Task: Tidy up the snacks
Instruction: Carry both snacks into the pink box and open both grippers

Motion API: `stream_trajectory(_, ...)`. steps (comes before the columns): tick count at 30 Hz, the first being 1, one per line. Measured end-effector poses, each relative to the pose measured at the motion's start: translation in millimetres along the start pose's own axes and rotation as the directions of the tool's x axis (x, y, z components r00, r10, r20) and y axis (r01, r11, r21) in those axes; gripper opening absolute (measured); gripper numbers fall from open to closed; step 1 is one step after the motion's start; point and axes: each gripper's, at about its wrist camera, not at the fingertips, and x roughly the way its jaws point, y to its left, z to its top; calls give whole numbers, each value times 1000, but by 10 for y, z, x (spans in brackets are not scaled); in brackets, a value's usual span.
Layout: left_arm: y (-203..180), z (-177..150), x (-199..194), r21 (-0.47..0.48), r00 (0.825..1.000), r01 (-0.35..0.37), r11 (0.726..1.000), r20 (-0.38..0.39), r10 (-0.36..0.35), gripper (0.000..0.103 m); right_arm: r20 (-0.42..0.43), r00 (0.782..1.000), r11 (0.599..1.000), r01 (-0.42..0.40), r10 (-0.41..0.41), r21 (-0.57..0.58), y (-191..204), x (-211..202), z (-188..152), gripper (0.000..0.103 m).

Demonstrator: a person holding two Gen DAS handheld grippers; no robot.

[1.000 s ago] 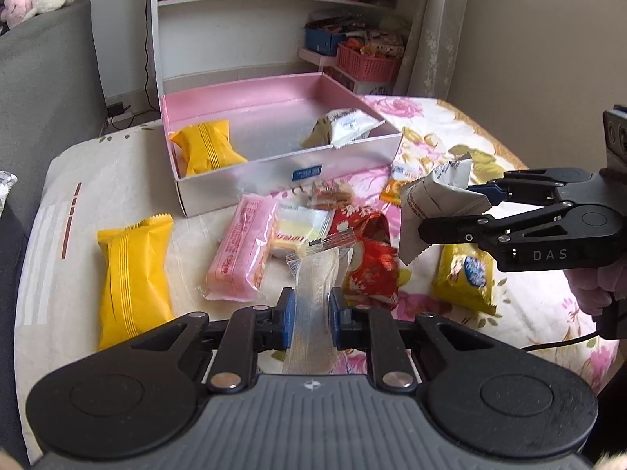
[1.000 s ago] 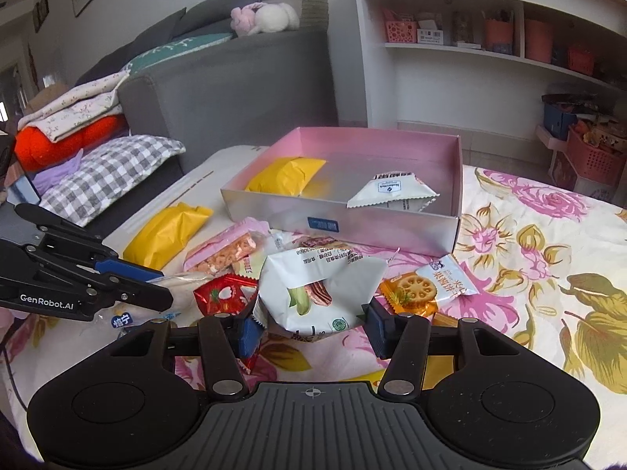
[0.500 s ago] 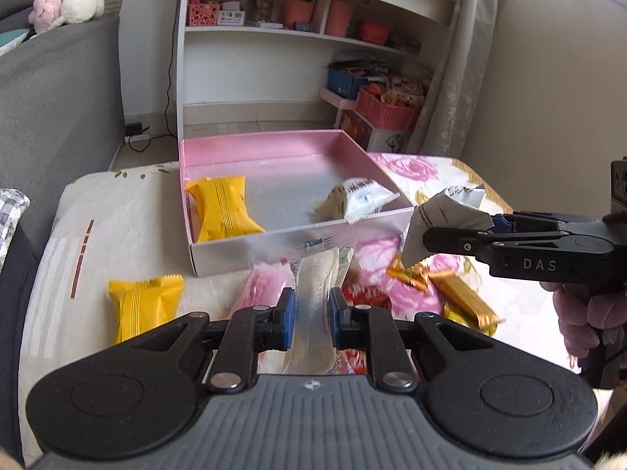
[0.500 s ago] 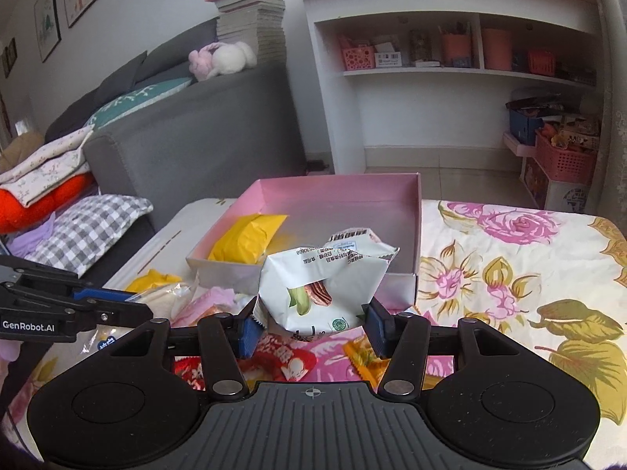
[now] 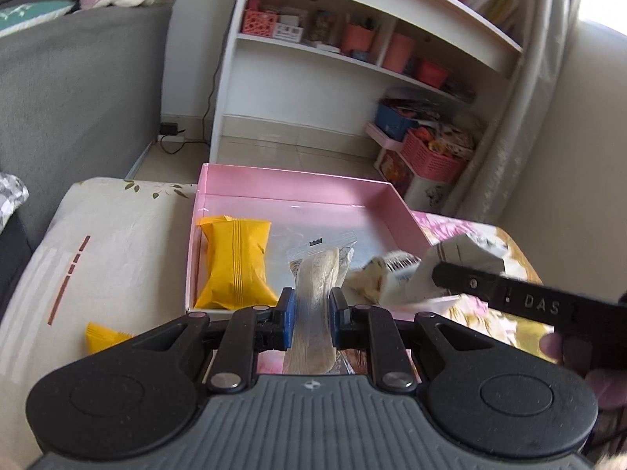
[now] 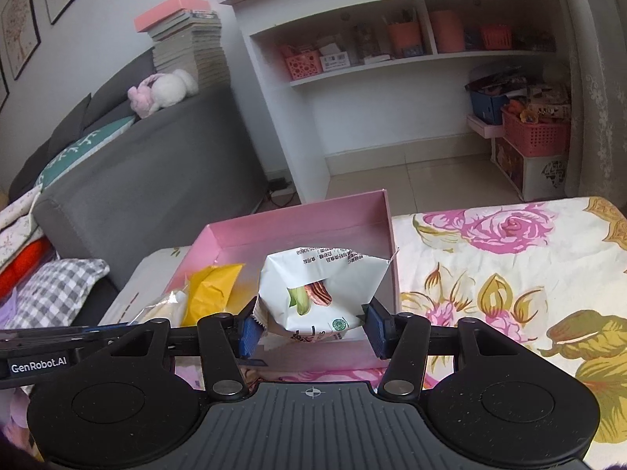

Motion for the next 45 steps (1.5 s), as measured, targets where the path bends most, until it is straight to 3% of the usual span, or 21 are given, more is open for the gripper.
stream_trajectory(5, -13, 67, 181, -40, 1000, -22, 999, 10, 22, 16, -19, 999, 999, 37, -37, 13, -90, 158, -19, 53)
stream_trajectory(11, -59, 120, 372, 16, 998, -51, 999, 20, 51, 16, -19, 999, 998, 46, -46, 45, -201, 179, 64, 52)
stream_trajectory(19, 11, 171, 546, -20, 1000, -2, 1000, 16, 2, 16, 36, 999, 997, 10, -13, 72, -210, 223, 347, 52)
stream_trajectory(27, -62, 141, 702, 18, 1000, 10, 1000, 1, -10, 16, 5, 1000, 999, 27, -28, 42, -161, 592, 381, 53)
stream_trajectory(31, -91, 144, 737, 45, 1000, 12, 999, -1, -12, 18, -5, 1000, 999, 31, -31, 41, -171, 688, 366, 59)
stream_trajectory(34, -89, 156, 721, 46, 1000, 15, 999, 1, -15, 33, -7, 1000, 998, 28, -28, 47, -192, 677, 385, 74)
stream_trajectory(39, -121, 176, 658, 51, 1000, 14, 999, 12, -15, 51, 8, 1000, 998, 24, -25, 64, -204, 559, 452, 76)
stream_trajectory(45, -221, 167, 511, 99, 1000, -15, 995, 14, 14, 72, 10, 999, 999, 41, -41, 17, -84, 323, 477, 85)
